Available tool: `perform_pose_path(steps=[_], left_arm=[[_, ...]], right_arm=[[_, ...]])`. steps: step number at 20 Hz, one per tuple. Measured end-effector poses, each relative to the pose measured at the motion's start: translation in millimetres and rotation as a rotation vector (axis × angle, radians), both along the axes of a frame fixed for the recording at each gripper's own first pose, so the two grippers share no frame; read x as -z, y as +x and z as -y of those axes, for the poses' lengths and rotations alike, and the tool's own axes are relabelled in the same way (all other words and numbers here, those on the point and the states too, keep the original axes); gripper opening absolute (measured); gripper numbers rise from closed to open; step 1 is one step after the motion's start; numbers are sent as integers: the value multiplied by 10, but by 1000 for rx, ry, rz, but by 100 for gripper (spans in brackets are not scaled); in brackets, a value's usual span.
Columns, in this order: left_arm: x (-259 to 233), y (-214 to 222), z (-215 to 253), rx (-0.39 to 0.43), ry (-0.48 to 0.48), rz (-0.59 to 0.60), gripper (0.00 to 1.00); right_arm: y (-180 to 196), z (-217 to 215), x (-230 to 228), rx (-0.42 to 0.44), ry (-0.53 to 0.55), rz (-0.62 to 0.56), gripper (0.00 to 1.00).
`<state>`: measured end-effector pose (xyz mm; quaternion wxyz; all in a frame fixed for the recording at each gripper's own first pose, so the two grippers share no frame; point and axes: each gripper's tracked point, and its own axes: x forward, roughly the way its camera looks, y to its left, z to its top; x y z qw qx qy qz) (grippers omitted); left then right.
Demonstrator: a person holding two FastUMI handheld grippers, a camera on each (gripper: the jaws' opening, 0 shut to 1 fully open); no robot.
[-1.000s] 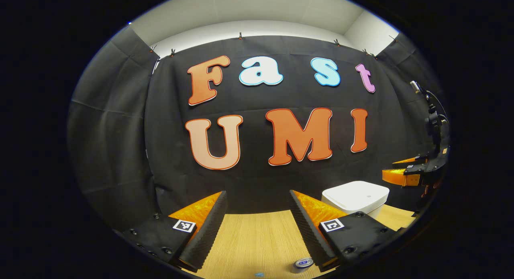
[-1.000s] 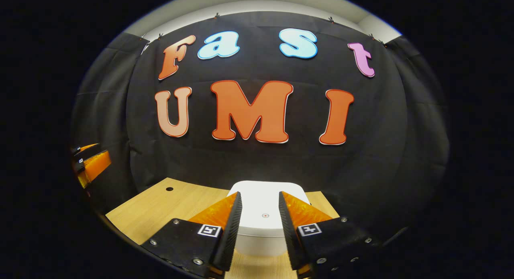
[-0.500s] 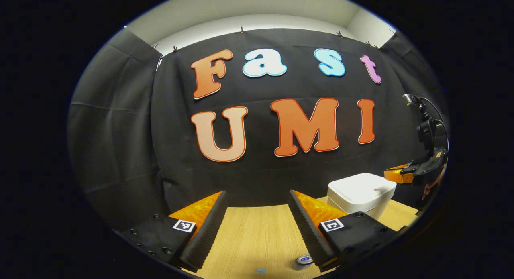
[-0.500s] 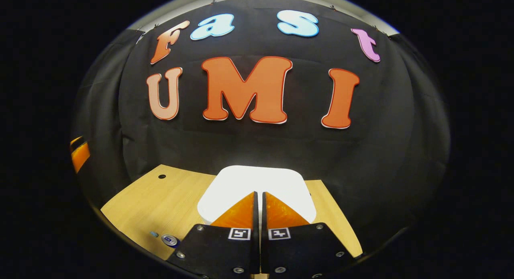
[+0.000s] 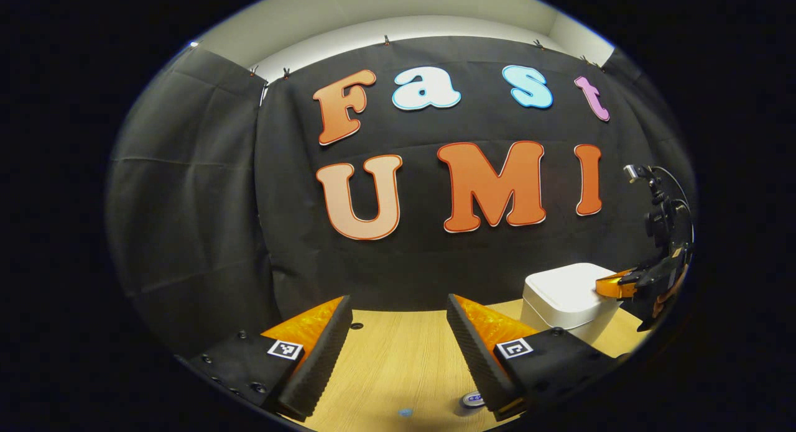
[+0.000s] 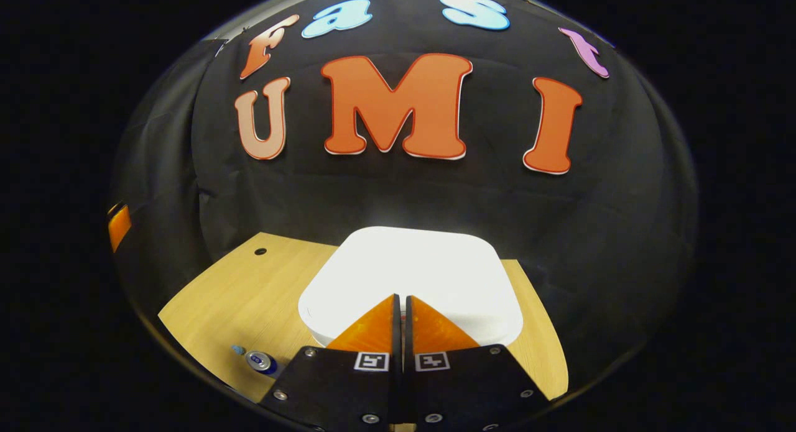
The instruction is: Press the lid of the desktop garbage bin to open it, pick up the crumpled paper on the desktop and throw it into the bin, then pick up the pop can on the desktop and drop it into the bin, and finally close the garbage bin lid.
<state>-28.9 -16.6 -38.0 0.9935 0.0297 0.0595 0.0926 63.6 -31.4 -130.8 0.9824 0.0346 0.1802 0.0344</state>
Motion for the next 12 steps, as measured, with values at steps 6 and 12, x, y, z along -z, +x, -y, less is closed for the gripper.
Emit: perform_pose_path(steps=[6,12], left_arm=[[88,31,153,14,-1,-27,99],[48,104,-51,41,13,0,99]], right_arm=[[9,-43,-85,-60,-76,60,1],[13,-6,-605,-1,-37,225,1]])
